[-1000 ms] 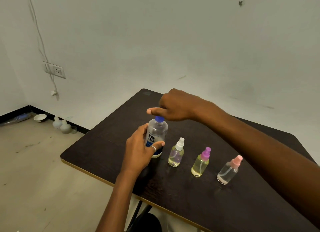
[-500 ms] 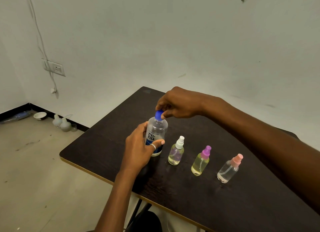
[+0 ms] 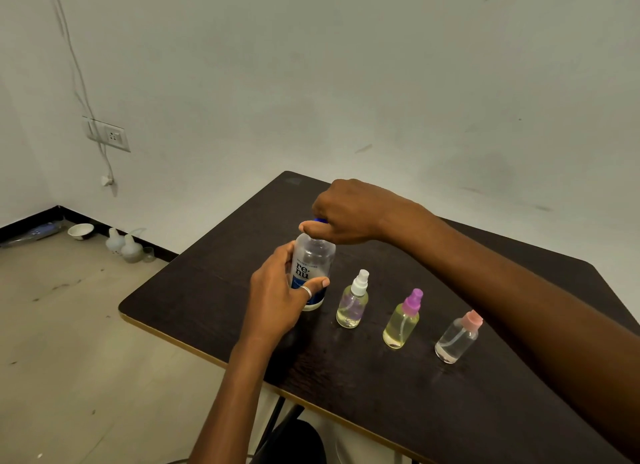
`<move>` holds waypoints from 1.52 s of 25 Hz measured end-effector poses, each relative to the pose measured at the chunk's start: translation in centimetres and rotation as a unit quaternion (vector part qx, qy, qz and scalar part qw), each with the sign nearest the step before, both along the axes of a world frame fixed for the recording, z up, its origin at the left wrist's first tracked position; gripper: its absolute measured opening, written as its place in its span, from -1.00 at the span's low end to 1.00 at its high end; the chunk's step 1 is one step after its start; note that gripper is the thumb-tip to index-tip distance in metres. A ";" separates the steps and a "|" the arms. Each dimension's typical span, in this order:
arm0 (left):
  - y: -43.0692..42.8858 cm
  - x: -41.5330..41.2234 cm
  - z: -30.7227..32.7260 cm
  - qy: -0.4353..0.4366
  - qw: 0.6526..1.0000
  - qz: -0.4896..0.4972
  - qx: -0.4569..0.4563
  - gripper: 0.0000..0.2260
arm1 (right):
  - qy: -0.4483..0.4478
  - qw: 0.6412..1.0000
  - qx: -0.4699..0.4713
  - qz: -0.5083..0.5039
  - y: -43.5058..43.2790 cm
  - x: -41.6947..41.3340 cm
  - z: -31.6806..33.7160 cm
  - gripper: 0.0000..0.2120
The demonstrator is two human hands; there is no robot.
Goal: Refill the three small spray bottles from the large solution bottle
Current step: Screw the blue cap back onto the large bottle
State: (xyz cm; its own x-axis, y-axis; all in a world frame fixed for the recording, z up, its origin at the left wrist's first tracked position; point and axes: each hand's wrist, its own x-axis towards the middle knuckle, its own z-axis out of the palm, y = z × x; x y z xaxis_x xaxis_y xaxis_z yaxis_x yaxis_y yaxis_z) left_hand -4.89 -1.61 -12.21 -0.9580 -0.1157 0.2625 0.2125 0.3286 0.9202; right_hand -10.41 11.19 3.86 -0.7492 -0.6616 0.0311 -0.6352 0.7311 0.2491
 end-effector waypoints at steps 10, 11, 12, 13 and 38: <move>0.0 0.0 -0.1 0.005 1.000 -0.006 0.010 -0.35 | -0.063 0.997 -0.030 -0.025 0.6 -0.1 1.8 -0.36; -0.1 0.0 -0.2 0.007 1.000 -0.005 0.009 -0.35 | -0.068 0.997 -0.033 0.004 0.8 -0.1 2.2 -0.48; -0.1 -0.1 -0.2 0.009 1.000 -0.004 0.009 -0.35 | -0.081 0.996 -0.029 0.034 1.0 -0.1 2.6 -0.60; -0.1 -0.1 -0.2 0.009 1.000 -0.003 0.011 -0.35 | -0.100 0.993 -0.020 0.061 1.1 0.0 2.9 -0.65; 0.1 0.0 -0.3 0.013 1.000 0.011 -0.004 -0.35 | -0.065 0.998 -0.018 0.013 -0.9 -0.5 1.1 -0.79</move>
State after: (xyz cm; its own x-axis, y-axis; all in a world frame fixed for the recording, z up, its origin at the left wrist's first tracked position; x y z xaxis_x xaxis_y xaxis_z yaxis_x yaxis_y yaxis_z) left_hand -4.86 -1.55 -12.50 -0.9480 -0.1350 0.2881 0.2285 0.3410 0.9119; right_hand -10.88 10.28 4.93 -0.7308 -0.6813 -0.0420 -0.6797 0.7206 0.1369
